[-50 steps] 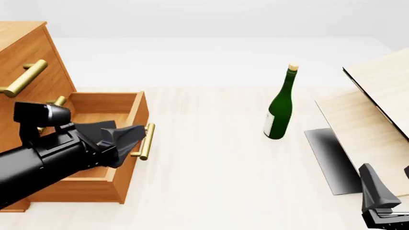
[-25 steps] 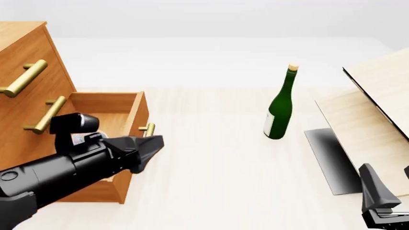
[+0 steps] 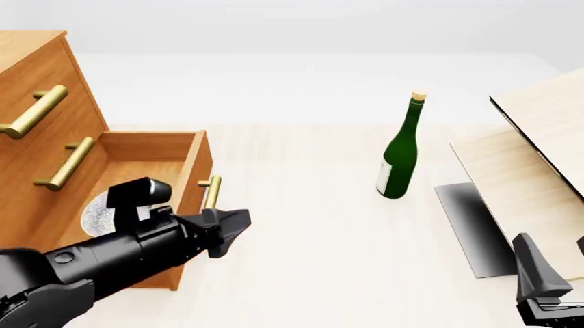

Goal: Put the bowl in the bottom drawer of the cabinet and close it.

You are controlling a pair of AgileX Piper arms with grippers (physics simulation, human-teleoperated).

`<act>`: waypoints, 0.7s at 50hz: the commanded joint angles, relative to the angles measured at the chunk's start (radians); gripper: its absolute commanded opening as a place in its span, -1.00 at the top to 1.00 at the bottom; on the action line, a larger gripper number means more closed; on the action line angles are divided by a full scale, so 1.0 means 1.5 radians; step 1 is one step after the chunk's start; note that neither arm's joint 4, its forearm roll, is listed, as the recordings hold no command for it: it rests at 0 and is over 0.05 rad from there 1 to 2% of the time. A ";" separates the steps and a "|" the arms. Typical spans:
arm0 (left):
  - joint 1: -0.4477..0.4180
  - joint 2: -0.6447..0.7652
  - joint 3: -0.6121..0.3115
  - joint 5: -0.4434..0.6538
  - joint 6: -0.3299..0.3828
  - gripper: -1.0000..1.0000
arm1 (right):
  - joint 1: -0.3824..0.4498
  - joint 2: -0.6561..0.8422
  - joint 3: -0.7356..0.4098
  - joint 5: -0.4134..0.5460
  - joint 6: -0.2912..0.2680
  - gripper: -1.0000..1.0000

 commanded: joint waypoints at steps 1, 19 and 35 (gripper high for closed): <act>0.014 0.032 0.016 -0.024 -0.017 -1.00 | 0.000 0.000 0.000 0.000 0.000 -1.00; 0.106 0.082 0.029 -0.037 0.020 -1.00 | 0.000 0.000 0.000 0.000 0.000 -1.00; 0.163 0.117 0.037 -0.038 0.049 -1.00 | 0.000 0.000 0.000 0.000 0.000 -1.00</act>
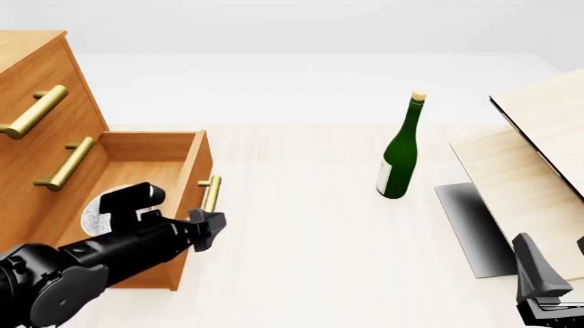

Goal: Put the bowl in the bottom drawer of the cabinet and close it.

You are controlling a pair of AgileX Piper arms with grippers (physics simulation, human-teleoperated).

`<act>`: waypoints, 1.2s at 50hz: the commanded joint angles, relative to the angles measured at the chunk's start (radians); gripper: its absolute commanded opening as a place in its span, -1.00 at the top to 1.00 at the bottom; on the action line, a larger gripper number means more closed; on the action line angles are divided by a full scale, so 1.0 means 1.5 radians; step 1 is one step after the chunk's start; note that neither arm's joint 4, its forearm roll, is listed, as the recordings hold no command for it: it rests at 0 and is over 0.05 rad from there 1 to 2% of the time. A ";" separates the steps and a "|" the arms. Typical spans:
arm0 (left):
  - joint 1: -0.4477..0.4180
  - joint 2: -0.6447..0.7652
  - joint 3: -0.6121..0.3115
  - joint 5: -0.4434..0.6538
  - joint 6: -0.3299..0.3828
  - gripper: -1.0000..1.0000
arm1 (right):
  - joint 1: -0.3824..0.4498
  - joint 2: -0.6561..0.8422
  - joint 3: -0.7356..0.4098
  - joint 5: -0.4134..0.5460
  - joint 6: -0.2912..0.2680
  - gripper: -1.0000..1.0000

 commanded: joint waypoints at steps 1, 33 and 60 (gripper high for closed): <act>0.039 0.024 0.005 -0.002 0.019 -1.00 | 0.000 0.000 0.000 0.000 0.000 -1.00; 0.104 0.046 0.007 0.015 0.072 -1.00 | 0.000 0.000 0.000 0.000 0.000 -1.00; 0.188 -0.009 0.043 0.054 0.118 -1.00 | 0.000 0.000 0.000 0.000 0.000 -1.00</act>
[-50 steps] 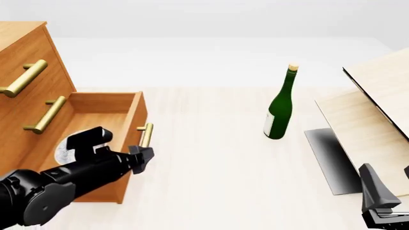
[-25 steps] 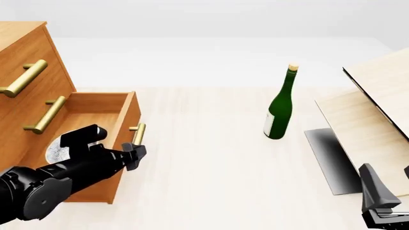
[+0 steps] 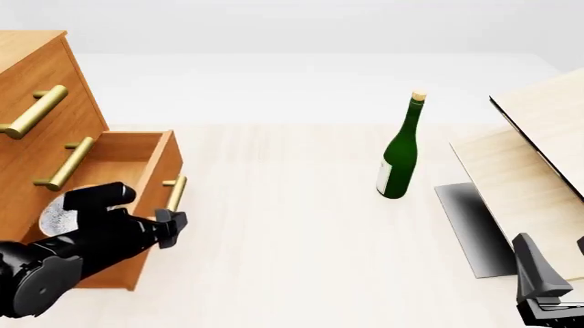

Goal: Put the bowl in the bottom drawer of the cabinet and close it.

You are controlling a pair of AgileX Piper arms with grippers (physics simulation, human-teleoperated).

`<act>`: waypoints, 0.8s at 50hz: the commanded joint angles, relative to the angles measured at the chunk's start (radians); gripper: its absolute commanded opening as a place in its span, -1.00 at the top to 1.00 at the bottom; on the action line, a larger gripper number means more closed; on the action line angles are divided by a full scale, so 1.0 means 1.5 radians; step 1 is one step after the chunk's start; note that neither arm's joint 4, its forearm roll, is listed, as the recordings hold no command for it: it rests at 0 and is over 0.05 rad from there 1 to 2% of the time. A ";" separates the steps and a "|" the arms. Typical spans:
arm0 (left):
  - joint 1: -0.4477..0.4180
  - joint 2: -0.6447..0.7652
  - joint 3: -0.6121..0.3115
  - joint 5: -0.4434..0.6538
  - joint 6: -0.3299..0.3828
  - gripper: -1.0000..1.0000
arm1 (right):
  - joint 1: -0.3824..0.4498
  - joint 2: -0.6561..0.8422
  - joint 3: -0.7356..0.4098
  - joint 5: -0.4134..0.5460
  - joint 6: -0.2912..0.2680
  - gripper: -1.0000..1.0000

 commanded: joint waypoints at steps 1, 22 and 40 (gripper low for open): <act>0.034 -0.006 0.027 0.022 0.033 -1.00 | 0.000 0.000 0.000 0.000 0.000 -1.00; 0.069 -0.013 0.048 0.023 0.036 -1.00 | 0.000 0.000 0.000 0.000 0.000 -1.00; 0.117 -0.040 0.065 0.036 0.046 -1.00 | 0.000 0.000 0.000 0.000 0.000 -1.00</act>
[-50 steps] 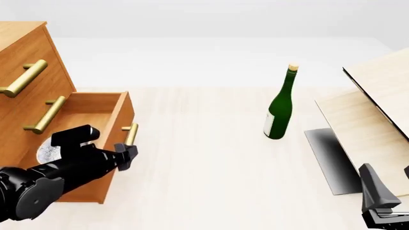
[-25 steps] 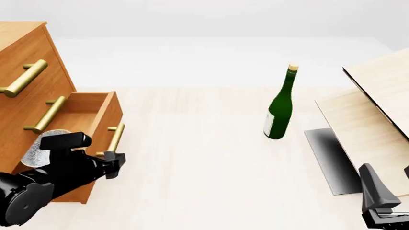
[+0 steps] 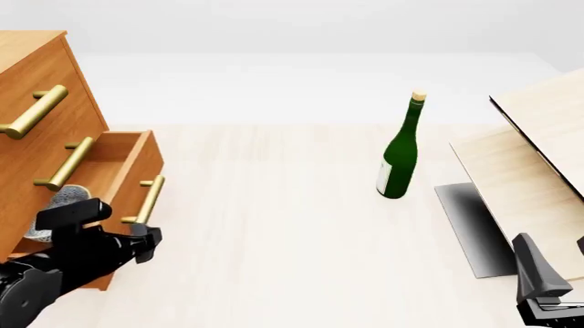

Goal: Put the bowl in the bottom drawer of the cabinet and close it.

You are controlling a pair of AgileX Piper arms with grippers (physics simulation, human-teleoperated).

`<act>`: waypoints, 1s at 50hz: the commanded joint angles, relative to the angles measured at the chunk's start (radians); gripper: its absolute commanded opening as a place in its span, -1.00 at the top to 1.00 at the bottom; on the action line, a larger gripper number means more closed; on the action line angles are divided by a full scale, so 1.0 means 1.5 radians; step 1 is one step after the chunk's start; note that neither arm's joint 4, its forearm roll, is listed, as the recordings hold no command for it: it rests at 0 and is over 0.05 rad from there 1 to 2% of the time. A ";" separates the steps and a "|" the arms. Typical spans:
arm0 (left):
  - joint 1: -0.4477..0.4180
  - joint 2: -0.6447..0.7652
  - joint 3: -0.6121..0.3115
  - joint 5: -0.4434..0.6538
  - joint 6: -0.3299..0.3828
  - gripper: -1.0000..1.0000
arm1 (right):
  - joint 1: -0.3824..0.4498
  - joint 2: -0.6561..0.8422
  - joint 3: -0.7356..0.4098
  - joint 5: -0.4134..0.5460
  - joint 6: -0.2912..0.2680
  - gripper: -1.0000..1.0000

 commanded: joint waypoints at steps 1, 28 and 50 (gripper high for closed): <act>0.033 -0.016 0.015 0.012 0.011 -1.00 | 0.000 0.000 0.000 0.000 0.000 -1.00; 0.099 -0.027 0.020 0.011 0.045 -1.00 | 0.000 0.000 0.000 0.000 0.000 -1.00; 0.173 -0.017 0.014 -0.001 0.083 -1.00 | 0.000 0.000 0.000 0.000 0.000 -1.00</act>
